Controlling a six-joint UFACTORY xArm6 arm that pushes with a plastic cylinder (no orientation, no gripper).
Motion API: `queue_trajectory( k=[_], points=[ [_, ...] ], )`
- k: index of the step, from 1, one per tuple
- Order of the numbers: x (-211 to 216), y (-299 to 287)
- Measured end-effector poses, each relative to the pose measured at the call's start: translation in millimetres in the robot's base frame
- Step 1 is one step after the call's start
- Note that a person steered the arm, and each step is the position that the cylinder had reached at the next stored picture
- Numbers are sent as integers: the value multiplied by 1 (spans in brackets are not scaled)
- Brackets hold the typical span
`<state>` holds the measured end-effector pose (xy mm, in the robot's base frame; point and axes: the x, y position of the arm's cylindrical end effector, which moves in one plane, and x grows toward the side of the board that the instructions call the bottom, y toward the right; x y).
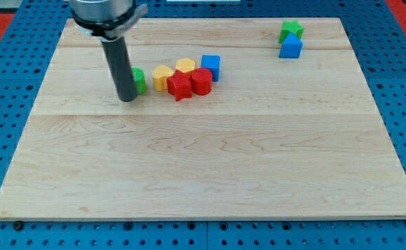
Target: Push the green circle above the yellow heart
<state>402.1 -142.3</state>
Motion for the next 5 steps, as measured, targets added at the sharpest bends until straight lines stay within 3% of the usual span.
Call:
queue_trajectory(
  k=[2, 4, 5],
  points=[
    [-35, 6],
    [-49, -51],
    [-59, -30]
  ],
)
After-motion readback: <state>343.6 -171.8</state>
